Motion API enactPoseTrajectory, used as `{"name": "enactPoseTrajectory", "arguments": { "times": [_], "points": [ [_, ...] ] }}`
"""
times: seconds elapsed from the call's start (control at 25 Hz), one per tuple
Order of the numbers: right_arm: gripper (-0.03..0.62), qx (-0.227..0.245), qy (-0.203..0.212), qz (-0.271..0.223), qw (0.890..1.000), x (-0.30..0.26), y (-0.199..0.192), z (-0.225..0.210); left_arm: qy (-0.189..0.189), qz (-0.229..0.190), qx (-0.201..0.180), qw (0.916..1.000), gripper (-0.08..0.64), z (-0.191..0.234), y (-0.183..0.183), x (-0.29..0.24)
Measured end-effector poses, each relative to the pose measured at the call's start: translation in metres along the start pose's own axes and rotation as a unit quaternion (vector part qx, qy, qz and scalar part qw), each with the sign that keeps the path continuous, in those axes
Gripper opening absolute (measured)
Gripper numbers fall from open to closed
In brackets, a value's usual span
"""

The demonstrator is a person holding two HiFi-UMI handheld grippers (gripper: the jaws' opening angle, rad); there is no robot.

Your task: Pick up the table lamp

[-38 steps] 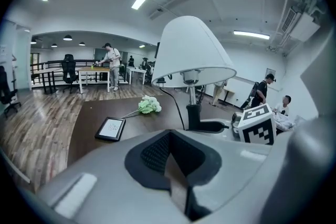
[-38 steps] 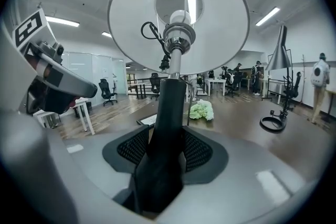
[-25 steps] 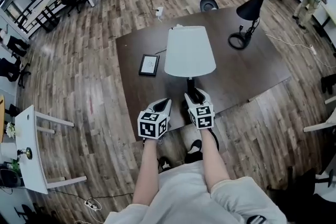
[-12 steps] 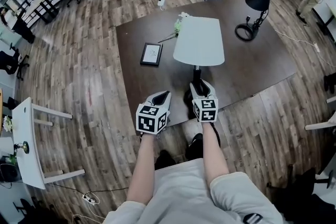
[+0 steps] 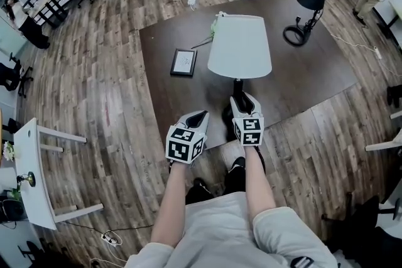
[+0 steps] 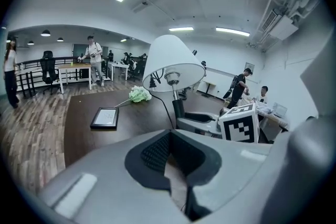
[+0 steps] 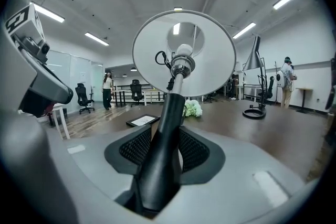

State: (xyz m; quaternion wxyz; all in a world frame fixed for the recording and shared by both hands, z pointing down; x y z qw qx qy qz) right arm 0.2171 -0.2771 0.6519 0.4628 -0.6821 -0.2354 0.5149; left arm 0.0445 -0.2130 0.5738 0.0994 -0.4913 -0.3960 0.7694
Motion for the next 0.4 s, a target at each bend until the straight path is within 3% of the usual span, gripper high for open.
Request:
{"name": "enactPoseTrajectory", "arguments": {
  "times": [0.4],
  "points": [
    [0.184, 0.011, -0.026, -0.019, 0.999, 0.01, 0.011, 0.007, -0.017, 0.006, -0.027, 0.9995, 0.0, -0.004, -0.008, 0.017]
  ]
}}
Point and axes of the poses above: the fingertips, and each gripper's own axes: x backward along the fingers, z to its left, y out of its top, the point moved 7 cm from there along x, backward along the fingers, and after that the axes turned 10 degrees about z, right-handed, at the moved point
